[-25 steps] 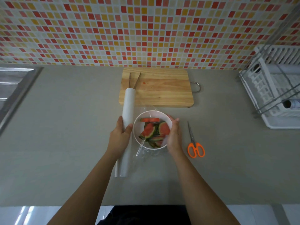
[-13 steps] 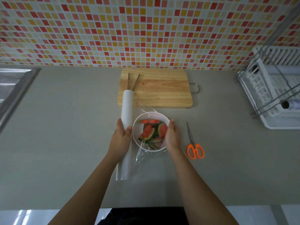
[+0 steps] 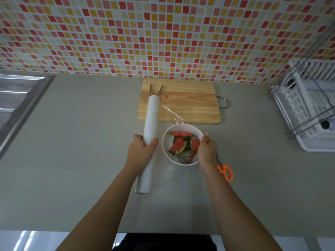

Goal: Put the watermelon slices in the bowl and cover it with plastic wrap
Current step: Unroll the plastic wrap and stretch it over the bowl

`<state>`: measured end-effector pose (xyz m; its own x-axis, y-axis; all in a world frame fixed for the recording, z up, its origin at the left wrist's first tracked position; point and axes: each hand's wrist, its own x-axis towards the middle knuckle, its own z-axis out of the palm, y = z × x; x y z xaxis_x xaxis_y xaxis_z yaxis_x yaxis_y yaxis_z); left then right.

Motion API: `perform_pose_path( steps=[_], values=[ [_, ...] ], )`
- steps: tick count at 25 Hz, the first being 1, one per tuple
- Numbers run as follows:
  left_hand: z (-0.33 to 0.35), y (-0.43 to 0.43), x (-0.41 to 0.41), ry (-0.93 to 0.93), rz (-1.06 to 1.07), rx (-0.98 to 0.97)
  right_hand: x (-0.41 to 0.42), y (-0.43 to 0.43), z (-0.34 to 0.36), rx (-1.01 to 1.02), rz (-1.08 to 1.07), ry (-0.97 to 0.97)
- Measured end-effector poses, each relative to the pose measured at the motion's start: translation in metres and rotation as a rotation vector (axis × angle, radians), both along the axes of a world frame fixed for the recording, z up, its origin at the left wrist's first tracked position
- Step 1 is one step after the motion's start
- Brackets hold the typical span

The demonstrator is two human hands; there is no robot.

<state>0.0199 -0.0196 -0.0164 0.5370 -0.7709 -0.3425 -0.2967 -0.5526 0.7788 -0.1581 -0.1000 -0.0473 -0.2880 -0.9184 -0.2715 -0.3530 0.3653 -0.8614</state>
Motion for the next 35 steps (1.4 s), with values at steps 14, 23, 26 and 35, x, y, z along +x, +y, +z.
perform_pose_path(
  steps=[14,23,26,35],
  values=[
    [-0.005,0.035,0.004,0.474,-0.009,0.033,-0.004,-0.007,-0.001,-0.033,0.074,0.111],
    [0.003,0.052,0.004,0.579,-0.047,0.011,-0.004,-0.004,0.002,-0.02,0.072,0.096],
    [-0.002,0.061,0.004,0.512,-0.041,0.011,-0.004,-0.006,0.002,-0.006,0.068,0.109],
    [-0.015,0.065,-0.001,0.423,0.015,-0.021,0.004,-0.023,0.007,-0.028,0.053,0.072]
  ],
)
